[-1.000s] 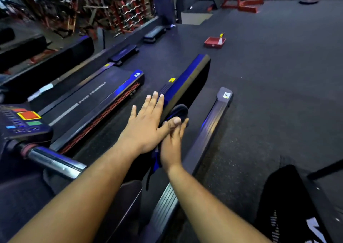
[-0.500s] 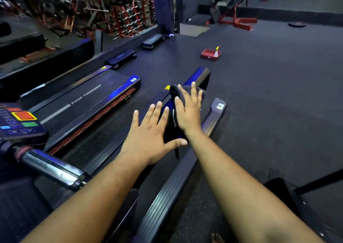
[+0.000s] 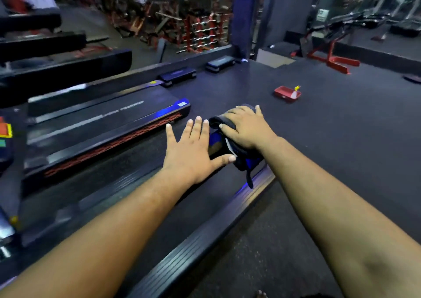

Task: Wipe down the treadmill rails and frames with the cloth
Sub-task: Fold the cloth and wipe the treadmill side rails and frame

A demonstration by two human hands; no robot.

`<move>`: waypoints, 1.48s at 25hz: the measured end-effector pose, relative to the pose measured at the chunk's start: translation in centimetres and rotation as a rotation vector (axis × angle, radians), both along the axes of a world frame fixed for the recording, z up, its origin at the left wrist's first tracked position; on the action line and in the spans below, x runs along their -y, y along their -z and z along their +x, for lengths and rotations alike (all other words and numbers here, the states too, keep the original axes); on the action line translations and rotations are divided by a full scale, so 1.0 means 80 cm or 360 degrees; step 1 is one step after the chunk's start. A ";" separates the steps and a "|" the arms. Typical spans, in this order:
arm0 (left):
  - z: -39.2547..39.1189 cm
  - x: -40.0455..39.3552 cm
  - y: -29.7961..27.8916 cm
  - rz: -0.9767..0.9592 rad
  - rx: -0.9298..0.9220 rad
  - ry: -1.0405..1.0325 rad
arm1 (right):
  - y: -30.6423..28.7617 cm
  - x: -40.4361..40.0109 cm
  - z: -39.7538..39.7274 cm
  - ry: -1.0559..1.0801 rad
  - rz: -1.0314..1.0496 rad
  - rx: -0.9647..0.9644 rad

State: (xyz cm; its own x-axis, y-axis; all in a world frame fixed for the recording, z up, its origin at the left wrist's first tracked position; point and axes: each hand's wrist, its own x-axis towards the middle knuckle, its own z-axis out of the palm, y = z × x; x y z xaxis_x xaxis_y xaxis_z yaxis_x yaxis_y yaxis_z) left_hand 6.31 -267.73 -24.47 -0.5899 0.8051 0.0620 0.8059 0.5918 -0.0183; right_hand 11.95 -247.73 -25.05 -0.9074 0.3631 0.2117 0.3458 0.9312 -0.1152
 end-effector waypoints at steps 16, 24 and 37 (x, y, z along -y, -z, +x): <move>0.020 -0.091 0.013 -0.0060 -0.0064 -0.0859 | -0.008 -0.131 -0.076 -0.1783 -0.0132 0.0437; 0.037 -0.158 0.014 0.0364 -0.0043 -0.1638 | -0.013 -0.151 -0.105 -0.2314 -0.0162 0.0590; 0.029 -0.299 0.029 0.1644 -0.0249 -0.2856 | -0.015 -0.157 -0.197 -0.2775 -0.0869 0.0662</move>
